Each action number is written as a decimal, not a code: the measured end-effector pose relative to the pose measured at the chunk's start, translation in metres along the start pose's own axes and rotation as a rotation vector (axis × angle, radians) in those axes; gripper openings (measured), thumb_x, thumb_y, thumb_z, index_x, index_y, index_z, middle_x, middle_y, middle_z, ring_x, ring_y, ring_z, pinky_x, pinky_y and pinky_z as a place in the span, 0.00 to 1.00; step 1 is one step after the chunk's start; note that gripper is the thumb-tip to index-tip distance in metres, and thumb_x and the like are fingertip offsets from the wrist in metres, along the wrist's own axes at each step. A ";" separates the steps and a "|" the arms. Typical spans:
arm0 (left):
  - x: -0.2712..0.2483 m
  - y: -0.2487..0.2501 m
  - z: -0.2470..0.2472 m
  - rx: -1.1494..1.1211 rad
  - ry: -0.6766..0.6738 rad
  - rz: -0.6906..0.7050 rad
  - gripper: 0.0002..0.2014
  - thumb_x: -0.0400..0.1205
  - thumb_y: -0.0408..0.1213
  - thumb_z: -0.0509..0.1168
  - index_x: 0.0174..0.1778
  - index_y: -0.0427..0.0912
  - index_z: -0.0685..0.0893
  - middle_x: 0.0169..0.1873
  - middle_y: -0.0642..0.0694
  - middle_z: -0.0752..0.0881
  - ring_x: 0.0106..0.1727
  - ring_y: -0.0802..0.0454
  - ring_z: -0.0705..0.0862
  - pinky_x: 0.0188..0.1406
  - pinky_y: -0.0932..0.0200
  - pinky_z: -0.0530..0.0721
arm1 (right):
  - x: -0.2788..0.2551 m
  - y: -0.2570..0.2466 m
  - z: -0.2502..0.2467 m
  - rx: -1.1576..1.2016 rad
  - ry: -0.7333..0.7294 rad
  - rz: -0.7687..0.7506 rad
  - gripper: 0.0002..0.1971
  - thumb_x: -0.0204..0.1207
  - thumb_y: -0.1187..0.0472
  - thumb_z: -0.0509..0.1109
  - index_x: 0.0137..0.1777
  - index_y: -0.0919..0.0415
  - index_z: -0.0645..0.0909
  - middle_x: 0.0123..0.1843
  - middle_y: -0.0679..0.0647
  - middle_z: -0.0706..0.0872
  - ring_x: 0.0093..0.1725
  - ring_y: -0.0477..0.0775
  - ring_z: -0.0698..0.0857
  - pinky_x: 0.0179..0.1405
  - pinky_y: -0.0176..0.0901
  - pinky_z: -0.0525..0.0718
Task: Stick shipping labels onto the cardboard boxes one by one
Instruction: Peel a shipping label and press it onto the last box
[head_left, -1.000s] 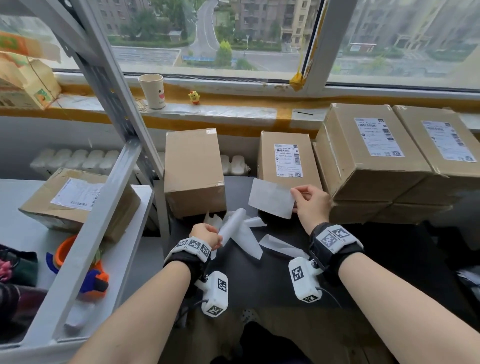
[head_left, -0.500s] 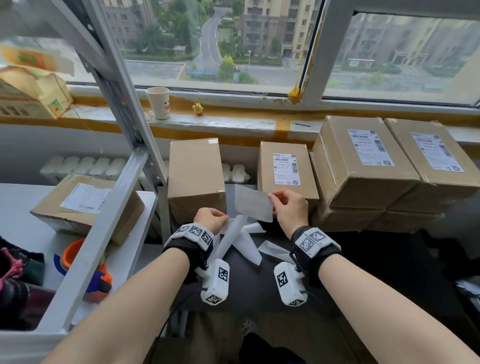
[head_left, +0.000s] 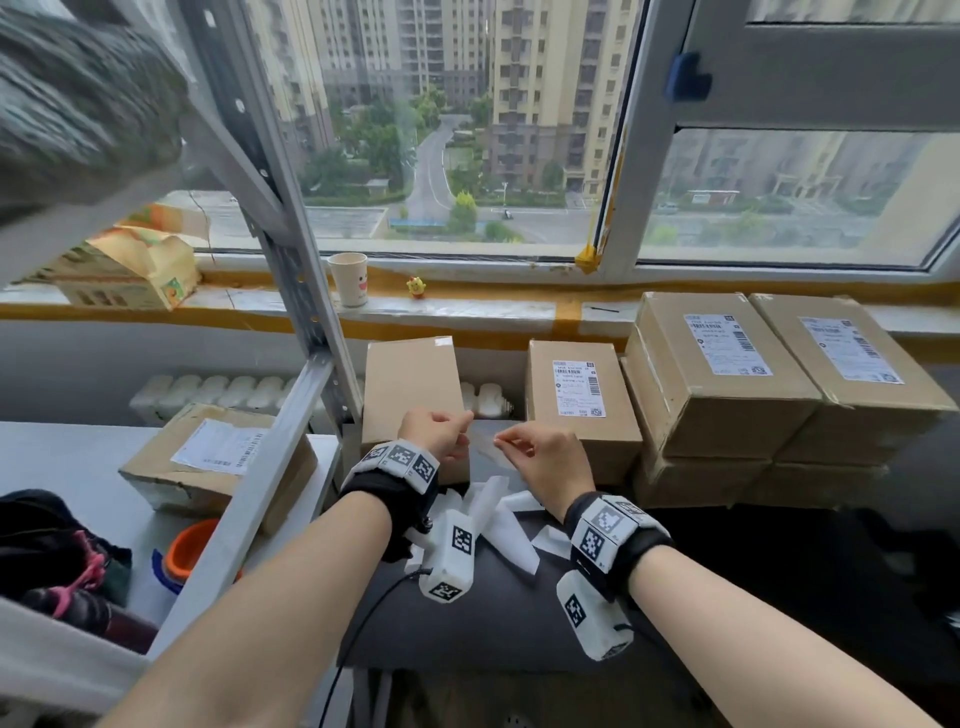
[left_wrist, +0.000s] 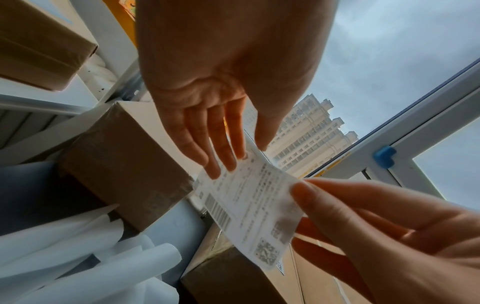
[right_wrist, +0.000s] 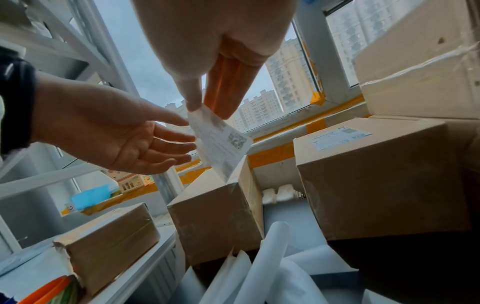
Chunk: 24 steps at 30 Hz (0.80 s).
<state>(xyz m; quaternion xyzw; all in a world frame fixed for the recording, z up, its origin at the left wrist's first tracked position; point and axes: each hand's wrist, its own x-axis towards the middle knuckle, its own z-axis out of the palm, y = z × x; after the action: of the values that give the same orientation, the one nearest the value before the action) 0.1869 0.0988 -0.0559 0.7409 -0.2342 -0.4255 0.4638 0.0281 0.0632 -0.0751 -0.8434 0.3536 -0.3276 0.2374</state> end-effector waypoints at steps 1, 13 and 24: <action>-0.002 -0.001 -0.001 0.013 -0.004 0.003 0.11 0.78 0.41 0.71 0.34 0.39 0.83 0.34 0.41 0.86 0.31 0.49 0.84 0.31 0.60 0.81 | -0.002 0.000 0.001 -0.004 -0.006 -0.010 0.06 0.73 0.59 0.74 0.44 0.60 0.89 0.40 0.55 0.91 0.38 0.54 0.88 0.40 0.54 0.88; -0.013 -0.014 -0.011 0.108 0.114 0.107 0.12 0.73 0.24 0.69 0.28 0.44 0.83 0.29 0.45 0.85 0.40 0.46 0.86 0.53 0.54 0.87 | -0.023 -0.014 0.014 -0.002 -0.083 0.009 0.10 0.73 0.55 0.74 0.46 0.61 0.89 0.43 0.55 0.91 0.40 0.55 0.88 0.43 0.52 0.87; 0.007 -0.005 -0.038 0.032 0.205 0.218 0.06 0.77 0.27 0.69 0.36 0.41 0.83 0.45 0.41 0.86 0.49 0.47 0.85 0.56 0.54 0.84 | 0.026 -0.007 0.024 0.071 -0.106 0.275 0.15 0.76 0.50 0.71 0.57 0.58 0.82 0.52 0.50 0.85 0.49 0.50 0.85 0.51 0.47 0.85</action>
<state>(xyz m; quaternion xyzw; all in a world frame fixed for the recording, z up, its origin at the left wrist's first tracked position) 0.2229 0.1144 -0.0551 0.7580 -0.2714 -0.2909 0.5169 0.0627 0.0521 -0.0772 -0.7941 0.4411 -0.2594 0.3278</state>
